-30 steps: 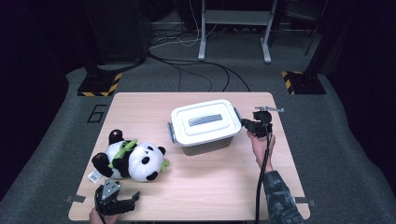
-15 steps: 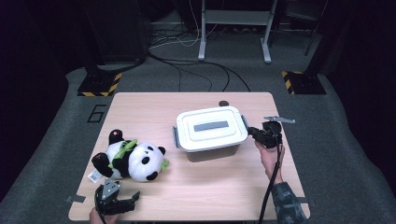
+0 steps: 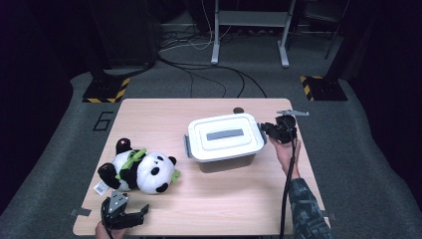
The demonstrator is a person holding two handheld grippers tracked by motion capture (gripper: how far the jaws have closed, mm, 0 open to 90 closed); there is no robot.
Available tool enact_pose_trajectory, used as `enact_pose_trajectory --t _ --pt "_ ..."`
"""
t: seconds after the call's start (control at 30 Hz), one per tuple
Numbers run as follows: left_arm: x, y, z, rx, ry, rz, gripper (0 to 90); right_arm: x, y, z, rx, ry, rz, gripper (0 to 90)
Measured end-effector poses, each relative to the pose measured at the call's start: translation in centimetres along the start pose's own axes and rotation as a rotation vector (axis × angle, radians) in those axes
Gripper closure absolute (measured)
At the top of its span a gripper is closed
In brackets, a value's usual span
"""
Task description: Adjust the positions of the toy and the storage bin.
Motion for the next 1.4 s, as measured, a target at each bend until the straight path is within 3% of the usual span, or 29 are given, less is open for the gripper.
enact_pose_trajectory --t 0.2,0.23,0.37,0.5,1.0,1.27,1.3,1.37,1.4 --pt "0.0 0.0 0.0 0.000 -0.001 0.001 5.4 -0.2 0.9 1.7 0.061 0.019 0.004 75.1" --pt "0.0 0.0 0.0 0.000 -0.001 0.001 5.4 -0.2 0.8 2.2 0.079 0.006 -0.004 79.6" --pt "0.0 0.0 0.0 0.000 -0.001 0.000 5.4 -0.3 0.7 2.3 0.079 0.024 0.011 82.4" --pt "0.0 0.0 0.0 0.000 -0.001 0.001 5.4 -0.3 0.5 2.0 0.077 0.012 0.028 82.6" --pt "0.0 0.0 0.0 0.002 -0.005 0.003 5.4 -0.8 -2.2 -2.2 0.070 -0.037 0.072 80.3" --pt "0.1 0.0 0.0 0.006 -0.006 0.003 5.4 -0.9 -3.4 -3.5 0.063 -0.012 0.025 78.0" --pt "0.0 0.0 0.0 0.006 -0.006 0.003 5.4 -0.8 -3.4 -3.8 0.055 -0.015 -0.003 76.9" --pt "0.1 0.0 0.0 0.006 -0.007 0.003 5.4 -0.7 -3.3 -4.1 0.050 0.001 -0.016 67.8" --pt "0.1 0.0 0.0 0.006 -0.007 0.003 5.4 -0.7 -3.3 -4.1 0.050 0.001 -0.016 67.8"
Point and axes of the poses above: each handheld gripper's, and its own axes: z roughly forward along the jaws, y roughly out of its top, x roughly to its left, the point moved 4 cm from there along z, roughly forward along the jaws, and after that the axes turned 13 degrees about z, right-handed, at the moved point
